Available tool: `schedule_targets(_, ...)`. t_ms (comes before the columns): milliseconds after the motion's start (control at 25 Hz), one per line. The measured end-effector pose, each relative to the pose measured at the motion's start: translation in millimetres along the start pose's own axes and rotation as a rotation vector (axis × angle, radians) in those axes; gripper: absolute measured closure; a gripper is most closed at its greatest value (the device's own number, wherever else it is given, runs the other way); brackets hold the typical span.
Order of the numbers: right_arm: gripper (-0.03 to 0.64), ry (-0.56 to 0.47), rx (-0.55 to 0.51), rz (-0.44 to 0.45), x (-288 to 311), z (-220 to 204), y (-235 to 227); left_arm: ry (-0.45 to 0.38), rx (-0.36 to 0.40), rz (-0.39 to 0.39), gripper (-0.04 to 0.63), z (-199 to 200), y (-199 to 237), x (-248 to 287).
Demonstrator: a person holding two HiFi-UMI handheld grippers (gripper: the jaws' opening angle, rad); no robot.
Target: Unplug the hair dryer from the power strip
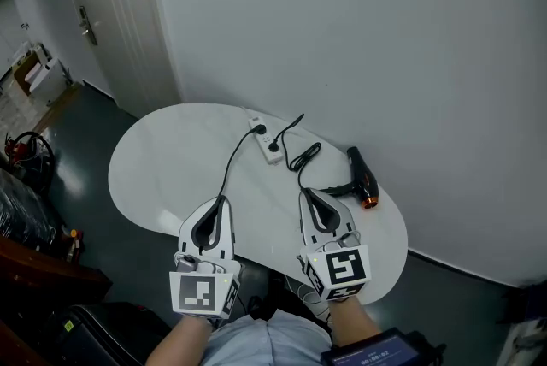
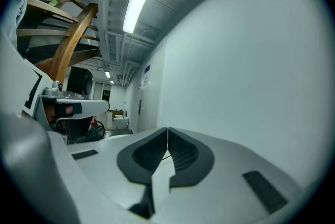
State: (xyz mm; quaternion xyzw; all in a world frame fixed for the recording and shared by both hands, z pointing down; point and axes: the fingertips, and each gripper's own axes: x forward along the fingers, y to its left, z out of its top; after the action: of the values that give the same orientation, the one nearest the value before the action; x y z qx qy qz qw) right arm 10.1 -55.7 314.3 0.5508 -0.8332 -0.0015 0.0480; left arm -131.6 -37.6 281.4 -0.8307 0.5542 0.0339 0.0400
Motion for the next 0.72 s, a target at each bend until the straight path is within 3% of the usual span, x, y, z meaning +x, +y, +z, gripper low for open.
schedule_targets(720,0.614,-0.013,0.076,0.033,94.1,-11.1,-79.0,0.054,0.089,-0.001,0.597,-5.7,-5.3,117.1)
